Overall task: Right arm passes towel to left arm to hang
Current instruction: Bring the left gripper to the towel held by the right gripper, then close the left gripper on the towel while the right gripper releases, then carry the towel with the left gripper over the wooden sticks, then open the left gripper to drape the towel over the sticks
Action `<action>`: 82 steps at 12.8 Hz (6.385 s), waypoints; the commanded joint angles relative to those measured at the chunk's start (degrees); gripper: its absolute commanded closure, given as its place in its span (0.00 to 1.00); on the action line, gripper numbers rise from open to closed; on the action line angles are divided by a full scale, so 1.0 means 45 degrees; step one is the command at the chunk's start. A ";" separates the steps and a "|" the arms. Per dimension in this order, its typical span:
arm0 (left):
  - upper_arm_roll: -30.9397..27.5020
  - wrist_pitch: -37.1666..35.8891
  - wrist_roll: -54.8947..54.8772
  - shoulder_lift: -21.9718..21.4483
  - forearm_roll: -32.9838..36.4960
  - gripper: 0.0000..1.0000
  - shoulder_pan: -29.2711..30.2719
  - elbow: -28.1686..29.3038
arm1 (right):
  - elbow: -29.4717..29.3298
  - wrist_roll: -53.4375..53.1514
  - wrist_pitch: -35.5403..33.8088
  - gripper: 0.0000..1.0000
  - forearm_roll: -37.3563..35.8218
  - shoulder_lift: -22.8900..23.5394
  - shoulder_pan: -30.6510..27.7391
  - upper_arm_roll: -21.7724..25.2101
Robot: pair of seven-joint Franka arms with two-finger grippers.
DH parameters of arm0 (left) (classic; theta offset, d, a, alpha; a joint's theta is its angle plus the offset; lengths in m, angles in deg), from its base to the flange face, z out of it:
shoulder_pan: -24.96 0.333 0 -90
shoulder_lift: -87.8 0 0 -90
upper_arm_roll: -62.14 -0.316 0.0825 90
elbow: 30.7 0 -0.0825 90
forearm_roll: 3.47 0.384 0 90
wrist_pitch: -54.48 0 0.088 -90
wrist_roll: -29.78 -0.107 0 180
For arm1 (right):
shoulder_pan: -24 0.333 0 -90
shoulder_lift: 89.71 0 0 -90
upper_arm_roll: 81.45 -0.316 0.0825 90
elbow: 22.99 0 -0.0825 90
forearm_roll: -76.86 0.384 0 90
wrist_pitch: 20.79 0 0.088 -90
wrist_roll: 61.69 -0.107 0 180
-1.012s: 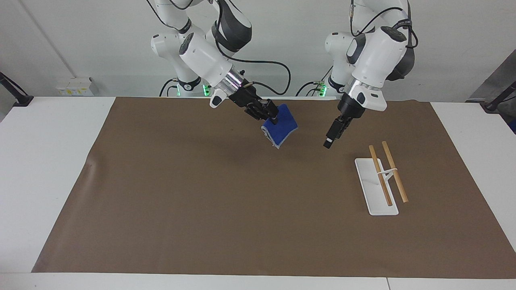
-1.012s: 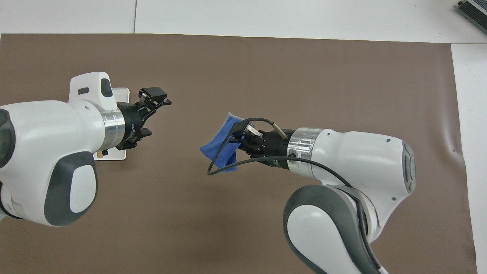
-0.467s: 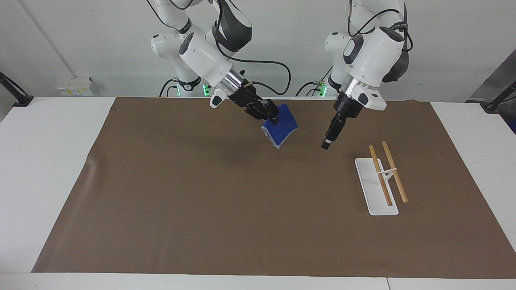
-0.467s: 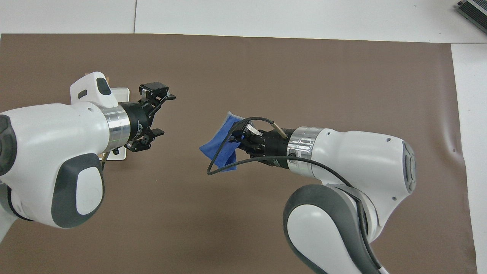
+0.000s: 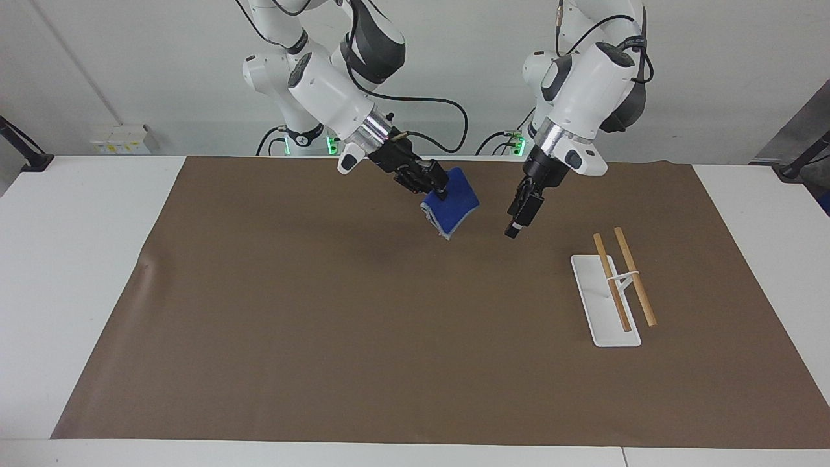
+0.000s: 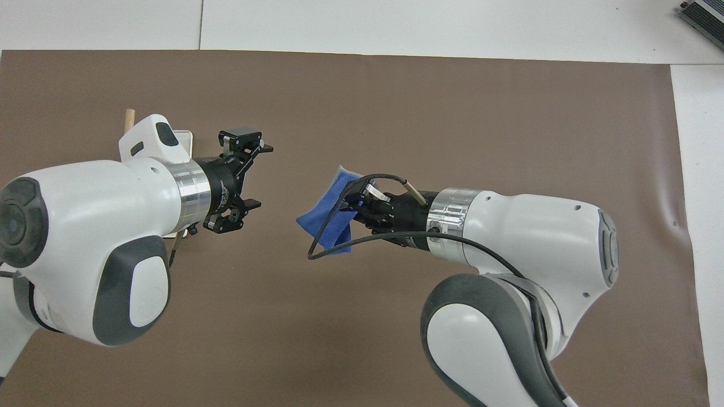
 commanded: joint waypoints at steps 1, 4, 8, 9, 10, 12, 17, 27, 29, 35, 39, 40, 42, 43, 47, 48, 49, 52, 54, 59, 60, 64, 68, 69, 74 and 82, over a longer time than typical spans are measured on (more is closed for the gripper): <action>-0.0128 0.0206 0.0492 -0.0185 -0.0245 0.00 -0.0143 0.0587 | -0.0189 -0.0015 0.0162 1.00 0.0273 0.0181 -0.0013 -0.0085; -0.0109 0.0362 0.3123 -0.0126 -0.0245 0.00 -0.0417 0.0823 | -0.0189 -0.0015 0.0123 1.00 0.0273 0.0181 -0.0013 -0.0085; -0.0109 0.0401 0.6193 -0.0126 -0.0245 0.00 -0.1312 0.0803 | -0.0208 -0.0015 0.0123 1.00 0.0273 0.0181 -0.0032 -0.0085; -0.0109 0.0517 0.6527 -0.0145 -0.0245 0.00 -0.1451 0.0803 | -0.0209 -0.0015 0.0104 1.00 0.0273 0.0181 -0.0033 -0.0085; -0.0109 0.0596 0.6801 -0.0145 -0.0245 0.00 -0.1588 0.0803 | -0.0209 -0.0015 0.0104 1.00 0.0273 0.0181 -0.0013 -0.0085; -0.0109 0.0597 0.6921 -0.0145 -0.0245 0.00 -0.1726 0.0803 | -0.0209 -0.0015 0.0104 1.00 0.0273 0.0181 -0.0033 -0.0085; -0.0128 0.1648 0.6882 0.0069 -0.0245 0.00 -0.1668 0.0666 | -0.0189 -0.0015 0.0104 1.00 0.0253 0.0162 -0.0033 -0.0085; -0.0109 0.1495 0.3901 -0.0106 -0.0245 0.91 -0.2214 0.1056 | -0.0189 -0.0035 0.0084 1.00 0.0253 0.0123 -0.0033 -0.0066; -0.0109 0.1126 0.2805 -0.0145 -0.0245 1.00 -0.2215 0.1057 | -0.0189 -0.0035 0.0064 1.00 0.0253 0.0103 -0.0033 -0.0066; -0.0148 0.1104 -0.0185 -0.0165 -0.0245 1.00 -0.1787 0.1057 | -0.0131 -0.0074 0.0006 0.43 -0.0331 0.0026 -0.0052 -0.0046; -0.0128 0.1279 -0.0891 -0.0009 -0.0245 1.00 -0.1258 0.0843 | 0.0200 -0.0152 -0.0246 0.16 -0.1364 -0.0325 -0.0286 0.0051; -0.0167 0.1299 -0.0911 0.0011 -0.0245 1.00 -0.1199 0.0745 | 0.0260 -0.0172 -0.0596 0.13 -0.1909 -0.0520 -0.0673 0.0051; -0.0167 0.1493 -0.1337 0.0147 -0.0226 1.00 -0.0596 0.0647 | 0.0183 -0.0172 -0.2426 0.07 -0.3818 -0.1085 -0.1667 0.0071; -0.0187 0.1688 -0.2172 0.0186 -0.0245 1.00 -0.0265 0.0666 | 0.0143 -0.0114 -0.3286 0.00 -0.5047 -0.1417 -0.2118 0.0071; -0.0187 0.1398 -0.5048 0.0187 -0.0245 1.00 0.2252 0.0822 | -0.0985 -0.0015 -0.6139 0.00 -0.7653 -0.1695 -0.3097 0.0090; -0.0187 0.1320 -0.5090 0.0187 -0.0245 1.00 0.2780 0.0919 | -0.1454 0.0023 -0.6862 0.00 -0.8430 -0.1597 -0.3234 0.0071; -0.0187 0.1319 -0.5129 0.0187 -0.0245 1.00 0.3308 0.1056 | -0.1923 0.0275 -0.7430 0.00 -0.9328 -0.1441 -0.3274 0.0051; -0.0187 0.1455 -0.6568 0.0556 -0.0245 1.00 0.4657 0.1174 | -0.3641 0.1037 -0.9053 0.00 -1.0915 -0.0700 -0.3624 0.0071; -0.0187 0.1669 -0.7023 0.0907 -0.0245 1.00 0.5166 0.1077 | -0.4599 0.1777 -0.9757 0.00 -1.1327 -0.0290 -0.4112 0.0051; -0.0167 0.1964 -0.7024 0.1299 -0.0264 1.00 0.6455 0.0688 | -0.4956 0.3459 -1.0033 0.00 -1.2150 -0.0072 -0.4582 0.0071; -0.0167 0.1964 -0.7024 0.1319 -0.0265 1.00 0.6573 0.0570 | -0.4897 0.3558 -0.9995 0.00 -1.2091 -0.0073 -0.4603 0.0071; -0.0167 0.1866 -0.7005 0.1456 -0.0362 1.00 0.7004 0.0295 | -0.4857 0.3598 -1.0013 0.00 -1.2012 -0.0111 -0.4661 0.0071; -0.0206 0.1788 -0.6907 0.1495 -0.0362 1.00 0.7043 0.0041 | -0.4857 0.3949 -1.0053 0.00 -1.2012 -0.0150 -0.4915 0.0071; -0.0207 0.1768 -0.6907 0.1495 -0.0362 1.00 0.7043 0.0061 | -0.4857 0.3969 -1.0053 0.00 -1.2012 -0.0151 -0.4993 0.0071; -0.0207 0.1983 -0.7004 0.1417 -0.0362 1.00 0.6985 0.0938 | -0.4877 0.4162 -1.0111 0.00 -1.1973 -0.0150 -0.5364 0.0051; -0.0226 0.2764 -0.8954 0.0969 -0.0343 1.00 0.6985 0.2637 | -0.5013 0.4496 -1.0775 0.00 -1.1973 -0.0249 -0.4330 0.1418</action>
